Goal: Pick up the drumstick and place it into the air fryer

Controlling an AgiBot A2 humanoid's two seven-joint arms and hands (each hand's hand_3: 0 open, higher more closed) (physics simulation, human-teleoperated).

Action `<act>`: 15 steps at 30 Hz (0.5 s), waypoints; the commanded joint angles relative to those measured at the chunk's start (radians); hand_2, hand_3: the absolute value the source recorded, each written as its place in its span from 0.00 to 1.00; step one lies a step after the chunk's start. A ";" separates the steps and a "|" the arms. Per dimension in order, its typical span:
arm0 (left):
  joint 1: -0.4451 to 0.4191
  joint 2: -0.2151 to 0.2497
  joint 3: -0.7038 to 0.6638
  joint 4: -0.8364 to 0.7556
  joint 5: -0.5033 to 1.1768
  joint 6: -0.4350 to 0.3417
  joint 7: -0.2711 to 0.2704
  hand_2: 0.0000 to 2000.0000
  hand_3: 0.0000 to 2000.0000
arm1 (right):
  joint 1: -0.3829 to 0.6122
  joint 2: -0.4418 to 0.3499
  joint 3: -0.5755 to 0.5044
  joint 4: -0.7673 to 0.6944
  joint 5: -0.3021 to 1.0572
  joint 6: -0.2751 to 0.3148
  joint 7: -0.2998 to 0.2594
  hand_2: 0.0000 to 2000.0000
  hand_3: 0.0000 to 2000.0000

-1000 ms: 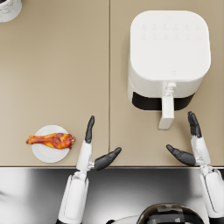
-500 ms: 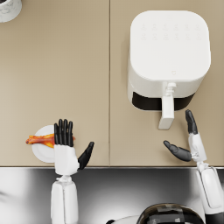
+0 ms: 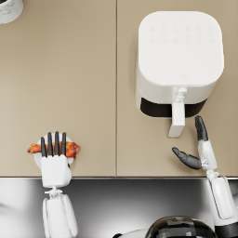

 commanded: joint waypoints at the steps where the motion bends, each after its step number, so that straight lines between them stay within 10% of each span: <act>1: 0.010 -0.006 -0.012 0.002 0.046 -0.019 -0.006 0.00 0.00 | 0.008 -0.006 -0.011 0.002 0.000 0.000 0.000 0.00 0.00; 15: 0.092 -0.024 0.096 0.246 0.251 -0.036 -0.017 0.00 0.00 | 0.018 -0.038 -0.024 -0.022 0.000 0.000 0.000 0.00 0.00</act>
